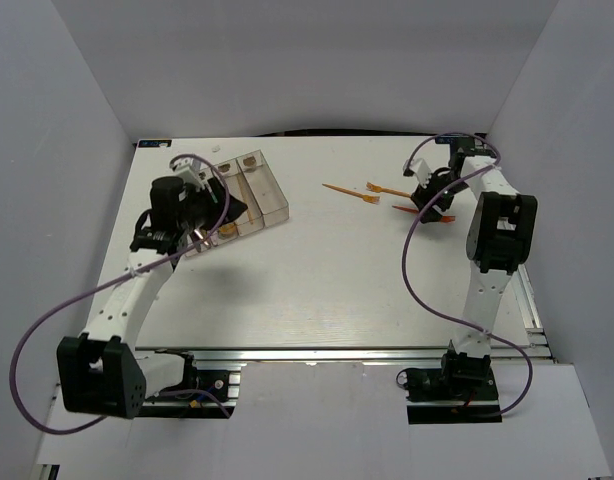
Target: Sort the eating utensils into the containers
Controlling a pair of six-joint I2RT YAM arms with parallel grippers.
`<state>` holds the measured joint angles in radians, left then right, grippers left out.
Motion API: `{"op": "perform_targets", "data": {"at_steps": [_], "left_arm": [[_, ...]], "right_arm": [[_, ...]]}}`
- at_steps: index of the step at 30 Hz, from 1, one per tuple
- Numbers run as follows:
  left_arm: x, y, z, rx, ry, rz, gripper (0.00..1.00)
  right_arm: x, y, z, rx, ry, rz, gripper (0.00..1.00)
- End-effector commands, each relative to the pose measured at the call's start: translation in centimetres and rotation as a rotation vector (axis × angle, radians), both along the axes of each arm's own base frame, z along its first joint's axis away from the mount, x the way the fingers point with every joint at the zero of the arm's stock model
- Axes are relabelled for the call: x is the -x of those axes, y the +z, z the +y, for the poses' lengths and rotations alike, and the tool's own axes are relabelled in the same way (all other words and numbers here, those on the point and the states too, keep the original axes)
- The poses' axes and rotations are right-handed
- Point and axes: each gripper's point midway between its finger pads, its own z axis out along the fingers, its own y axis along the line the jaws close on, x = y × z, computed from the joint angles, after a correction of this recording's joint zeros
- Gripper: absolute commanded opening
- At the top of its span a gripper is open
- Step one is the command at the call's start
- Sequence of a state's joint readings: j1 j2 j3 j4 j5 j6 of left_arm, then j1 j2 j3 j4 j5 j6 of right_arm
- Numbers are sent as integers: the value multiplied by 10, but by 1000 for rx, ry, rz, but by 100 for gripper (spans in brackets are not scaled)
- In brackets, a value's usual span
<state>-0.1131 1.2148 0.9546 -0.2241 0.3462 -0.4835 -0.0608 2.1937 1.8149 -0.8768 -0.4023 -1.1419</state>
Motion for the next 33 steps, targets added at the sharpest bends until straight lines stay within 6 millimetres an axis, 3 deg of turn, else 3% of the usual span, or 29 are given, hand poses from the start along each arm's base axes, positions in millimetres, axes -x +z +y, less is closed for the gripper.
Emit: {"op": "perform_targets", "data": {"at_steps": [1, 6, 11, 13, 17, 22, 25, 28, 33], "left_arm": [[24, 6, -4, 74, -2, -18, 67], [40, 1, -6, 126, 10, 0, 67], [50, -1, -6, 146, 15, 3, 67], [51, -1, -5, 149, 19, 2, 67], [53, 1, -4, 147, 29, -3, 67], [56, 4, -2, 144, 37, -10, 67], [57, 3, -1, 144, 42, -10, 67], [58, 6, 0, 142, 45, -18, 67], [56, 9, 1, 138, 54, -30, 67]], "right_arm": [[11, -1, -4, 57, 65, 43, 73], [12, -19, -11, 87, 56, 69, 70], [19, -35, -15, 84, 49, 115, 57], [24, -39, -16, 82, 47, 135, 48], [40, -52, -16, 74, 43, 184, 39], [50, -53, -12, 57, 33, 168, 12], [59, -44, -6, 29, 37, 161, 2], [71, -33, 7, -40, 48, 167, 0], [97, 11, 64, -200, 132, 170, 0]]}}
